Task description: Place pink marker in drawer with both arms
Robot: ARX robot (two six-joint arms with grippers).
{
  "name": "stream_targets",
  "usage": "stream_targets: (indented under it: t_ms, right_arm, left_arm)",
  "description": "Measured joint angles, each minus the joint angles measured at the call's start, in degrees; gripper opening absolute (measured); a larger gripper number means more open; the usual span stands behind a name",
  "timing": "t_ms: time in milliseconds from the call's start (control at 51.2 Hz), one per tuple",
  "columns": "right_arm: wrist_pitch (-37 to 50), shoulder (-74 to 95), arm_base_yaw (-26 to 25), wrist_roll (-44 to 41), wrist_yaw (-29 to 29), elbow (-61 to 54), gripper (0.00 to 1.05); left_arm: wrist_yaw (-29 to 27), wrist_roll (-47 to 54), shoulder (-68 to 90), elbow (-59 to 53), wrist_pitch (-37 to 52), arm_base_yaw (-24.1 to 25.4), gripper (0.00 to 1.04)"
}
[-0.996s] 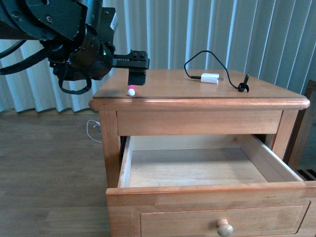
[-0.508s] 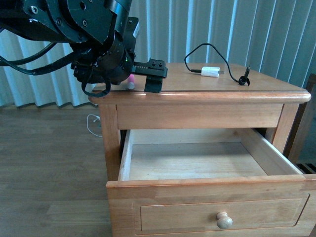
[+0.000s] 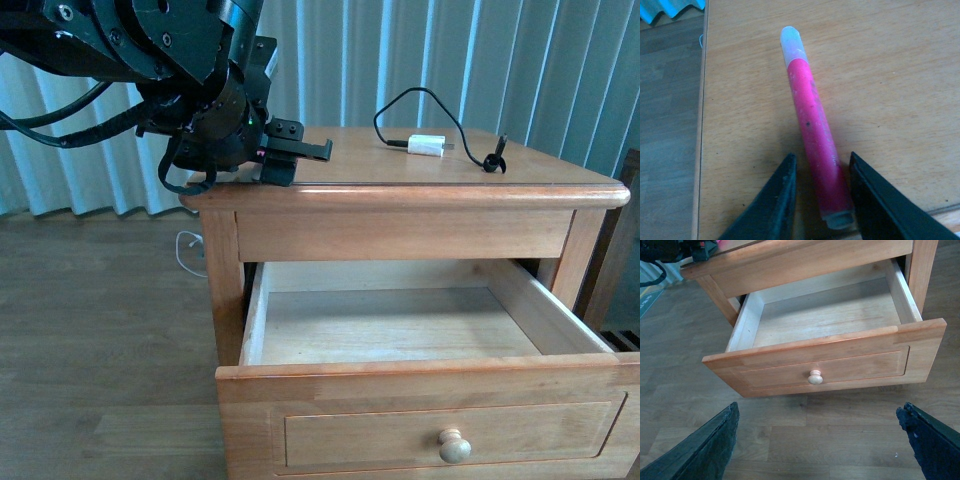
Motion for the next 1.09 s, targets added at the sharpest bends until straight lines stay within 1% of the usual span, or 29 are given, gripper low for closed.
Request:
stream_targets:
  t_ms: [78, 117, 176, 390, 469, 488, 508, 644, 742, 820, 878, 957, 1035, 1093]
  right_arm:
    - [0.0, 0.0, 0.0, 0.0, 0.0, 0.0, 0.96]
    - [0.0, 0.02, 0.0, 0.0, 0.0, 0.02, 0.96]
    - [0.0, 0.02, 0.0, 0.0, 0.0, 0.0, 0.96]
    - [0.0, 0.02, 0.0, 0.0, 0.0, 0.0, 0.96]
    - [0.0, 0.0, 0.0, 0.0, 0.0, 0.0, 0.96]
    - [0.0, 0.0, 0.0, 0.0, 0.0, 0.0, 0.96]
    - [0.0, 0.0, 0.0, 0.0, 0.0, 0.0, 0.96]
    - [0.0, 0.0, 0.0, 0.0, 0.0, 0.0, 0.96]
    - [0.0, 0.0, 0.0, 0.0, 0.0, 0.0, 0.96]
    - [0.0, 0.0, 0.0, 0.0, 0.0, 0.0, 0.96]
    - [0.0, 0.0, 0.0, 0.0, 0.0, 0.0, 0.96]
    - [0.0, 0.0, 0.0, 0.0, 0.0, 0.0, 0.96]
    - [0.0, 0.0, 0.0, 0.0, 0.0, 0.0, 0.96]
    - [0.0, 0.0, 0.0, 0.0, 0.0, 0.0, 0.96]
  left_arm:
    - [0.9, 0.0, -0.48, -1.01, 1.05, 0.11, 0.23]
    - [1.42, 0.02, -0.81, -1.62, 1.79, 0.22, 0.19]
    - [2.84, 0.15, -1.53, -2.95, 3.41, 0.39, 0.15]
    - [12.07, 0.79, -6.01, -9.86, 11.15, 0.85, 0.15]
    - [17.16, 2.67, -9.73, -13.05, 13.88, 0.61, 0.15]
    - [19.58, 3.52, -11.43, -14.19, 14.56, 0.37, 0.15]
    - [19.96, 3.65, -12.02, -14.58, 14.78, 0.28, 0.15]
    - [30.71, 8.31, -19.91, -20.17, 15.45, -1.55, 0.15]
    - [35.8, 12.57, -24.11, -23.78, 13.66, -3.5, 0.15]
    - [36.92, 16.46, -25.46, -25.77, 12.0, -5.05, 0.15]
    - [36.7, 18.91, -25.46, -26.82, 11.39, -5.92, 0.15]
    - [34.47, 21.9, -23.52, -27.63, 11.67, -6.49, 0.15]
    - [31.28, 22.08, -19.65, -27.65, 14.1, -6.45, 0.15]
    - [30.49, 21.88, -17.4, -27.65, 15.12, -6.36, 0.15]
